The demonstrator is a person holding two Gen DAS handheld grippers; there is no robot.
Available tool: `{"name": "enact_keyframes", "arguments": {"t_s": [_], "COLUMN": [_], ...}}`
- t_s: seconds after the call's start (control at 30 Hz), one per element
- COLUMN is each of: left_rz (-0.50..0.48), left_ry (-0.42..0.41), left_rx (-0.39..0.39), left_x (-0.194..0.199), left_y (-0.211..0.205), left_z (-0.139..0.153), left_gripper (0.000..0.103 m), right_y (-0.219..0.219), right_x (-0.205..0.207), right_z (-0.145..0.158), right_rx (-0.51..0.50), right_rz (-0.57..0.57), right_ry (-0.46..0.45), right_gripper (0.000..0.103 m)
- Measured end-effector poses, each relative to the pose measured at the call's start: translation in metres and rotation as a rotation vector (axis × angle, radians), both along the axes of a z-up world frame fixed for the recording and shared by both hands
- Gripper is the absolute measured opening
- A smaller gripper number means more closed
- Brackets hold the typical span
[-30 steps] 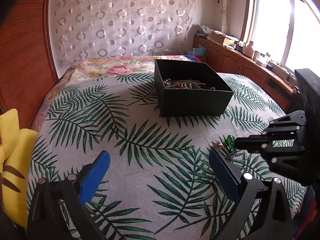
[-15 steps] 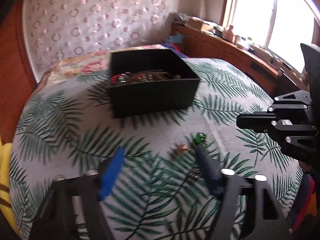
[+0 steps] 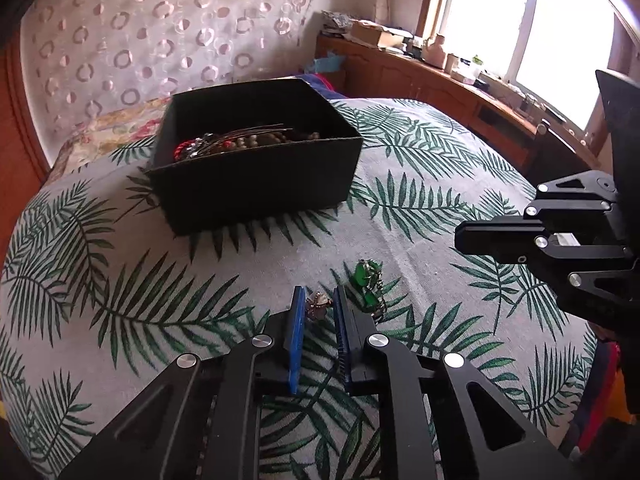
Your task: Organize jewelry
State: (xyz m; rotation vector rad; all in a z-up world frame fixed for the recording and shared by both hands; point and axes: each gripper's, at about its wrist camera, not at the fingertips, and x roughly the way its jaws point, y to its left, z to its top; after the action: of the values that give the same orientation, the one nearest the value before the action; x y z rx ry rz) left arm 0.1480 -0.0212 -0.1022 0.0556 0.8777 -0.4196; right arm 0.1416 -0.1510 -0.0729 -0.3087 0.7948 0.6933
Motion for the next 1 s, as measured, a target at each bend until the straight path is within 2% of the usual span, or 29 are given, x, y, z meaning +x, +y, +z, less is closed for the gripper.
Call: {"name": "enact_keyframes", "arguments": {"t_s": [0.27,0.3,0.5,0.57,0.7,0.93,1.0], "left_rz": [0.067,0.071,0.090,0.094,0.101,0.111,0.114], "left_ry": [-0.030,-0.032,-0.030,-0.021,-0.018,-0.031,-0.031], "left_rx": [-0.052,-0.053,-0.062,-0.057,-0.062,-0.064,-0.067], "left_x": [-0.013,-0.013,-0.017,-0.017,-0.016,-0.018,-0.019], "left_y": [0.029,0.031,0.041,0.043,0.045,0.051,0.052], "left_z": [0.012,0.013,0.011,0.008,0.007,0.012,0.012], "left_gripper": [0.012,0.007,0.007,0.007,0.007,0.007,0.007], "right_y": [0.015,0.017,0.027,0.030,0.035,0.049,0.050], "right_x": [0.018,0.021,0.034,0.035,0.034,0.040,0.044], "right_z": [-0.009,-0.010,-0.021,-0.023,-0.021,-0.028,-0.027], "right_rx": [0.034,0.030,-0.002,-0.010,-0.004,-0.095,-0.089], "right_rz": [0.009,0.008,0.024,0.038,0.058,0.058,0.059], "right_ry": [0.059,0.063,0.095,0.104,0.107,0.083,0.092], "right_gripper": [0.001,0.001,0.002,0.005,0.024,0.024,0.024]}}
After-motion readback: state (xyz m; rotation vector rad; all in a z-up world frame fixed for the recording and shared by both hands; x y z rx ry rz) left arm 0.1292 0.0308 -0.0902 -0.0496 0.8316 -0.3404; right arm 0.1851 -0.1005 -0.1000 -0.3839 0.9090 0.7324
